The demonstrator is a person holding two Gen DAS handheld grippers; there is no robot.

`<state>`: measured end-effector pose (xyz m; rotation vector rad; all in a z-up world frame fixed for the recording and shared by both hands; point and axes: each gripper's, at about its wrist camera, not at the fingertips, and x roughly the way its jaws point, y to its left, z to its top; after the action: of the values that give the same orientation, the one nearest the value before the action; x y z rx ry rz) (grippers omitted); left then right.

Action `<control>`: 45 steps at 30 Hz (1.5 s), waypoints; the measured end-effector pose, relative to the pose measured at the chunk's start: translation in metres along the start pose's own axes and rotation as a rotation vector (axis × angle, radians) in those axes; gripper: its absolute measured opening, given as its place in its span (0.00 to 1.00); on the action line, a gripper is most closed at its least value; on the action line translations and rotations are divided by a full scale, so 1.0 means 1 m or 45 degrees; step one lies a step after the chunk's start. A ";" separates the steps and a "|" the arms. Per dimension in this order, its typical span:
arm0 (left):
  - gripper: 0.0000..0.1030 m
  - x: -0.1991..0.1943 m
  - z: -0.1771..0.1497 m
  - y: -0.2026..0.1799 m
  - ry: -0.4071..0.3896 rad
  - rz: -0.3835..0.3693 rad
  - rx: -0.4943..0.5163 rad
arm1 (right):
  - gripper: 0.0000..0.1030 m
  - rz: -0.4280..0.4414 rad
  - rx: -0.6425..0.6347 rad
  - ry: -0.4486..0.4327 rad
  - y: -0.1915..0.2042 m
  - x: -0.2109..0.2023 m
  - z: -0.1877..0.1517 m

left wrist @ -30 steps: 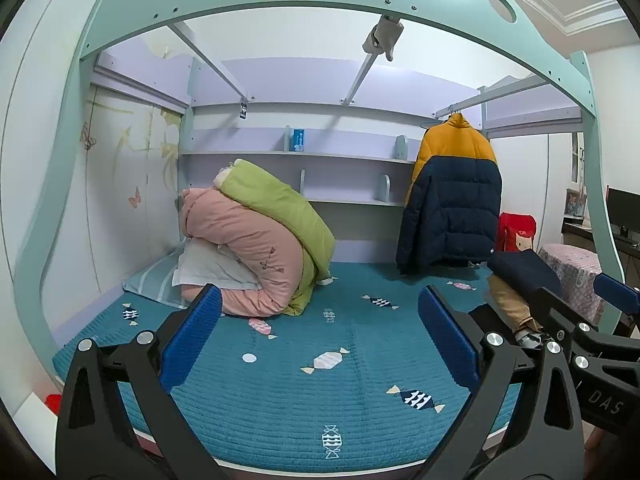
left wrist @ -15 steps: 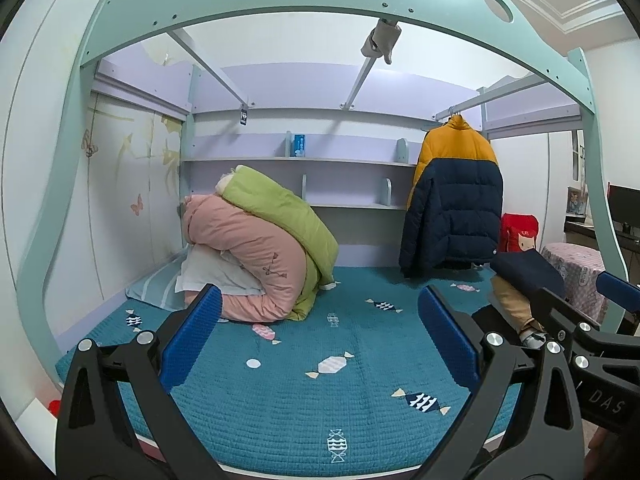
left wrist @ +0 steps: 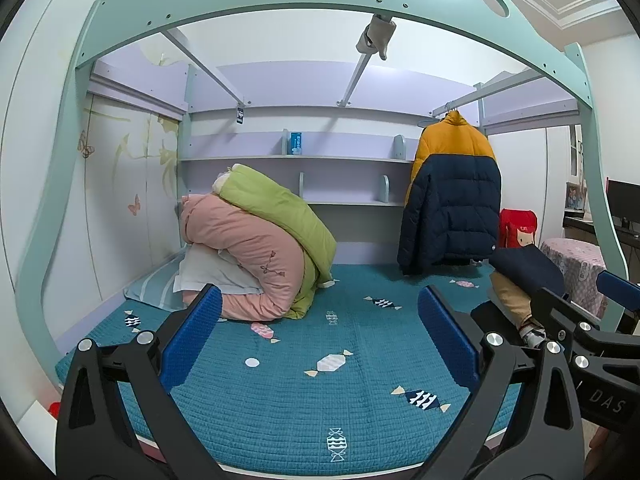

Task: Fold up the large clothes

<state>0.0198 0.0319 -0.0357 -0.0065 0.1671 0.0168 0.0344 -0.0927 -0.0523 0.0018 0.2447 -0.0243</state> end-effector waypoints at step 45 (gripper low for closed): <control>0.96 0.007 -0.002 0.006 0.011 -0.026 0.002 | 0.93 0.000 -0.001 0.005 -0.004 0.001 0.000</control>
<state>0.0258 0.0380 -0.0391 -0.0065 0.1760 -0.0041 0.0350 -0.0967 -0.0526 0.0012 0.2487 -0.0239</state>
